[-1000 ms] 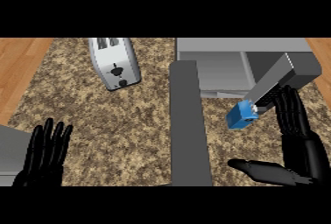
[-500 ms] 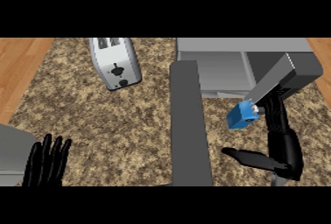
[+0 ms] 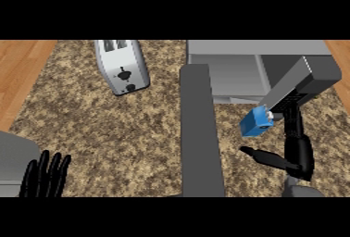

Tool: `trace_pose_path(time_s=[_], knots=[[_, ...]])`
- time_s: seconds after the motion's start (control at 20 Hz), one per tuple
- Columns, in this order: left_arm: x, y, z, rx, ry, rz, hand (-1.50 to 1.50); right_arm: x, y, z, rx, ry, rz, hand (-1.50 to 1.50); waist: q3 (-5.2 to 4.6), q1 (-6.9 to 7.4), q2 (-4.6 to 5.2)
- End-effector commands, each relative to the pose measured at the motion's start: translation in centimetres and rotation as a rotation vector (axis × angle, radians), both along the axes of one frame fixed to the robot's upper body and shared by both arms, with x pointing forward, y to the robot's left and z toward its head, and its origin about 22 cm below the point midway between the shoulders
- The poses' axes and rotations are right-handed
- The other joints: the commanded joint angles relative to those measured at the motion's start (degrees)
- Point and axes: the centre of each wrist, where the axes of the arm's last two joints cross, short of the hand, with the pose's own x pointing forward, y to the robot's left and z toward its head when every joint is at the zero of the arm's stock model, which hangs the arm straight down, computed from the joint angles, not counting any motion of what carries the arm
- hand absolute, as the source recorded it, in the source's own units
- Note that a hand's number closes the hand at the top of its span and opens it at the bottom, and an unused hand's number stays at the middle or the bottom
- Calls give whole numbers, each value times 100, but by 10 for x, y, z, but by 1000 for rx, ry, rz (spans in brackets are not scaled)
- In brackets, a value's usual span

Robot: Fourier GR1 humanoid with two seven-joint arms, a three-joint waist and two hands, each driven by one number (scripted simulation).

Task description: Pick up the milk, place it into the microwave and close the microwave

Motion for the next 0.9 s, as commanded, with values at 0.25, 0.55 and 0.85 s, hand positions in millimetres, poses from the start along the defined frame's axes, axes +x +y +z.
trace_pose_path(time_s=[0.25,0.55,0.85], knots=[[-2,13,-7,2,-10,20,-150,-1,-4,-58,-13,5,5,-150,0,1,3],[-28,-3,-10,0,1,-11,-150,4,-34,-62,-25,-6,-11,-150,-1,4,-4],[-20,4,-4,-4,-9,4,-150,15,-41,-79,-37,-2,25,-150,2,24,6]])
